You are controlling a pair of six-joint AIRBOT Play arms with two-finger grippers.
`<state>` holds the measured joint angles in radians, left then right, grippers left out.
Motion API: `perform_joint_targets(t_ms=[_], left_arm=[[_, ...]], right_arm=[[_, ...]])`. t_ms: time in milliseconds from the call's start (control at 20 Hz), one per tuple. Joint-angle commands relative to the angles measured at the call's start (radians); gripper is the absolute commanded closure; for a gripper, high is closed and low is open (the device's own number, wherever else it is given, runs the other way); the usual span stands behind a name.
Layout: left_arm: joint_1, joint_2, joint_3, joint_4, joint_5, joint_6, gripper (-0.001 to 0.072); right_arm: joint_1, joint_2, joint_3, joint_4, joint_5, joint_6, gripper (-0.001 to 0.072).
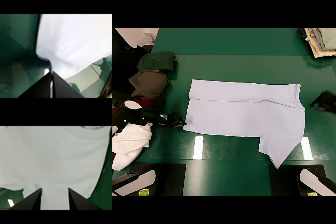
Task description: Fold the shirts.
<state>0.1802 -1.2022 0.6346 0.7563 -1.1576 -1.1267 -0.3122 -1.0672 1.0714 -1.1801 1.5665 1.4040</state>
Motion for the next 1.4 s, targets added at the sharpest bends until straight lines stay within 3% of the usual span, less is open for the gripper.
perform_joint_targets(t_ms=[0, 250, 450, 700, 750, 850, 1000, 1100, 1350], left_arm=[[0.000, 0.005, 0.083, -0.010, -0.036, 0.010, 0.0683], [0.000, 0.005, 0.138, -0.014, -0.028, 0.010, 0.0683], [0.000, 0.005, 0.138, -0.017, -0.028, 0.010, 0.0683], [0.000, 0.005, 0.138, -0.018, -0.034, 0.009, 0.0683], [0.000, 0.005, 0.138, -0.017, -0.038, 0.009, 0.0683], [0.000, 0.005, 0.138, -0.016, -0.046, 0.010, 0.0682], [0.000, 0.005, 0.138, -0.001, -0.075, 0.009, 0.0683], [0.000, 0.005, 0.138, 0.056, -0.138, 0.008, 0.0684], [0.000, 0.148, 0.092, 0.181, -0.251, -0.041, 0.0684]], right_arm=[[-0.121, 0.073, -0.263, -0.001, -0.019, 0.002, 0.0331], [-0.296, 0.153, -0.562, -0.028, -0.035, 0.001, 0.0336], [-0.203, 0.161, -0.655, -0.052, -0.097, 0.027, 0.0348], [-0.025, 0.085, -0.620, -0.052, -0.176, 0.087, 0.0350], [0.014, 0.063, -0.608, -0.052, -0.192, 0.090, 0.0409], [0.074, 0.043, -0.581, -0.052, -0.211, 0.090, 0.0449], [0.132, 0.060, -0.529, -0.054, -0.180, 0.089, 0.0694], [0.156, 0.111, -0.497, -0.061, -0.118, 0.089, 0.0694], [0.206, 0.324, -0.432, -0.258, 0.071, 0.130, 0.0694]])
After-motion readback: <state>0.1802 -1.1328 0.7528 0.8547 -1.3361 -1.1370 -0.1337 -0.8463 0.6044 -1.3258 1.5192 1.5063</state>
